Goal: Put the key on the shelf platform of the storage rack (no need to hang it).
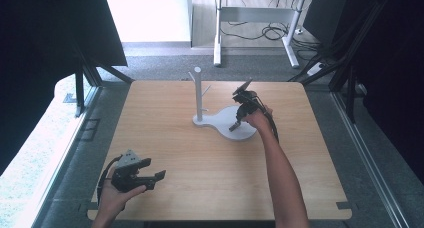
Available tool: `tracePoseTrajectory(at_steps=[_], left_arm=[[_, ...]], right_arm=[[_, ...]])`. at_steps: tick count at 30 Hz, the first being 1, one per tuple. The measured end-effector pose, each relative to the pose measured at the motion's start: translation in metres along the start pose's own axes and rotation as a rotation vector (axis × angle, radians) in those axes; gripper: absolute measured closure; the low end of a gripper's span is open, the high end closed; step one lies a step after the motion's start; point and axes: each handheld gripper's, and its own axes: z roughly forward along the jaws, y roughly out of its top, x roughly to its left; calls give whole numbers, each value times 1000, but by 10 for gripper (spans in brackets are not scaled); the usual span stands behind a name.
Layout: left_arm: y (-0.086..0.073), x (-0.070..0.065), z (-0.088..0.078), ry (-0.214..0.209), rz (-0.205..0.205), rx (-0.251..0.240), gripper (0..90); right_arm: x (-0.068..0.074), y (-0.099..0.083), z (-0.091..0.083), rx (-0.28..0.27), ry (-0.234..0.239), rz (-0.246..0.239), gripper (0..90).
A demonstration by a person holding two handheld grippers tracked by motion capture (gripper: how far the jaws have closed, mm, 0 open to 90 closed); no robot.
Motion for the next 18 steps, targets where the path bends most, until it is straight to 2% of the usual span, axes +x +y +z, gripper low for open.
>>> tracePoseTrajectory(at_steps=[9, 13, 18], left_arm=[[0, -1, 1, -6, 2, 6, 269], [0, 0, 1, -6, 2, 6, 269], [0, 0, 0, -3, 1, 4, 269]], right_arm=[[2, 0, 0, -12, -12, -14, 836], [2, -1, -3, -21, -16, -16, 730], [2, -4, -13, -57, -21, -12, 598]])
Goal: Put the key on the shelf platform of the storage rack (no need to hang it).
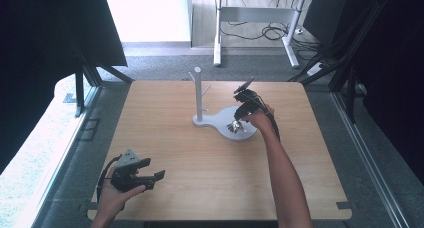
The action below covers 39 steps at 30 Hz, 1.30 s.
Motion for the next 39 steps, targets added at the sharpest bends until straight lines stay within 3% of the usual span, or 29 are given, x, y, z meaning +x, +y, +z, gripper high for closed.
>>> tracePoseTrajectory(at_steps=[5, 11, 25, 34, 39], left_arm=[[0, -1, 0, 0, 4, 1, 269], [1, 0, -1, -1, -1, -1, 269], [1, 0, -1, 9, -3, 1, 269], [0, 0, 0, 8, -3, 8, 269], [-1, 0, 2, 10, -6, 14, 269]], right_arm=[[1, -6, -14, -40, 10, -15, 527], [5, -21, -29, -95, 56, -46, 498], [-1, -85, -62, -204, 102, -83, 453], [-6, -124, -69, -245, 113, -95, 454], [-7, -154, -73, -291, 105, -75, 456]])
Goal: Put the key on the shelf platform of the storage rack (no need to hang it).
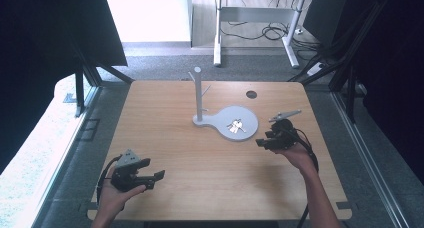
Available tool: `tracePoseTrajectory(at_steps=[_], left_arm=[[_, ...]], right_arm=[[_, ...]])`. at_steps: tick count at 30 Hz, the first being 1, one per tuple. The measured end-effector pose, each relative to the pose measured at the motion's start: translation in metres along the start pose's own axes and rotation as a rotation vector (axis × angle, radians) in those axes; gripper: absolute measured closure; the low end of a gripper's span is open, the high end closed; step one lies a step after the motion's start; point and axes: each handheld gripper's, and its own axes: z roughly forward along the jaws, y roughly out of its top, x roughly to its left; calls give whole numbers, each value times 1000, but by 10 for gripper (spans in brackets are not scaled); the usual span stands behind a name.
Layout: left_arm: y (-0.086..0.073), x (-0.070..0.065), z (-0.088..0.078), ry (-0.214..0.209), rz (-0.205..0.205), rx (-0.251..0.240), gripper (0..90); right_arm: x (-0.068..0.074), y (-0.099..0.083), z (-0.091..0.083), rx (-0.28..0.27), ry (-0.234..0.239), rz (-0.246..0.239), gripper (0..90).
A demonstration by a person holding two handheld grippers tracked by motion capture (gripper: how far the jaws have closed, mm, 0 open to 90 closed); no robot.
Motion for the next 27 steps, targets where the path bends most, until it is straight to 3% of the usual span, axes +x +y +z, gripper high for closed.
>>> tracePoseTrajectory(at_steps=[9, 16, 19, 27], left_arm=[[0, -3, 4, 0, 4, 11, 269], [0, -5, 9, -3, 9, 25, 269], [0, -6, 8, -4, 12, 26, 269], [0, -6, 7, -4, 16, 24, 268]], right_arm=[[-4, -52, -15, -28, -6, 34, 457], [-11, -83, -10, -18, -2, 64, 460], [-13, -87, -7, 1, -4, 70, 460], [-12, -87, -9, -35, -32, 77, 448]])
